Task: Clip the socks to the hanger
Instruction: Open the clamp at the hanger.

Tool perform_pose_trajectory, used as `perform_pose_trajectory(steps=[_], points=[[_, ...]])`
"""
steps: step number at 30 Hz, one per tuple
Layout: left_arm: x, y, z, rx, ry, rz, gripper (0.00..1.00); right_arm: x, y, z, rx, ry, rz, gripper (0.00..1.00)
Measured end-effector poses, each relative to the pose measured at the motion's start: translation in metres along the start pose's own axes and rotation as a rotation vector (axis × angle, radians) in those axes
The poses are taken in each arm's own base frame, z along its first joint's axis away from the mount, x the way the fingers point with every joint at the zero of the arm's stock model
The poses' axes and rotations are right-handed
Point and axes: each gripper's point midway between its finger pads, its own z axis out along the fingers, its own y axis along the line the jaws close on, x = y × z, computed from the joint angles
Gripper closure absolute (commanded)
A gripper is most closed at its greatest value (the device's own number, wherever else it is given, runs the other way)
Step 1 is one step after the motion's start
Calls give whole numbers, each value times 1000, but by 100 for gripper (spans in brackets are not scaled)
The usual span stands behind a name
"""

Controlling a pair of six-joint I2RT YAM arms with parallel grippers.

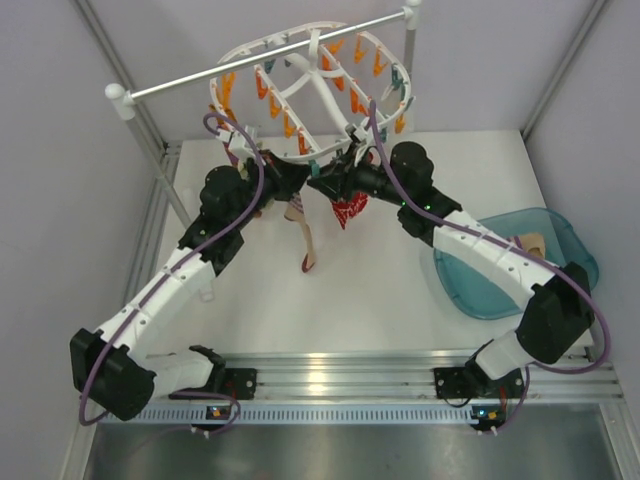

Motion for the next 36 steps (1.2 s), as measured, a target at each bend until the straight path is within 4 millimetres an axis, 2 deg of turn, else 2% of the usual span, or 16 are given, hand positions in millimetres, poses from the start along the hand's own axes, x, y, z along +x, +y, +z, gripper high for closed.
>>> perform_pose_trajectory(steps=[2, 5, 11, 25, 27, 30, 31, 32, 33, 35, 36], points=[[2, 2, 2, -11, 5, -29, 100, 3, 2, -2, -7, 5, -1, 54], [7, 3, 4, -18, 19, -78, 100, 12, 7, -10, -4, 13, -7, 52], [8, 2, 5, -23, 22, -156, 100, 26, 12, -24, 14, 17, -8, 57], [8, 5, 8, -35, 18, -175, 100, 20, -2, -14, 83, 2, -47, 62], [8, 5, 8, -37, 19, -175, 100, 18, -4, -12, 96, -3, -58, 69], [8, 6, 8, -38, 17, -175, 100, 17, -9, -10, 120, -5, -77, 86], [7, 6, 8, -39, 17, -174, 100, 18, -11, -10, 124, -3, -82, 97], [7, 7, 8, -41, 16, -174, 100, 18, -12, -9, 130, -1, -88, 100], [7, 8, 8, -43, 15, -173, 88, 19, -13, -9, 133, 0, -94, 100], [6, 8, 8, -42, 14, -169, 76, 19, -14, -9, 135, 1, -105, 100], [6, 8, 8, -40, 15, -167, 63, 20, -14, -9, 133, 3, -112, 100]])
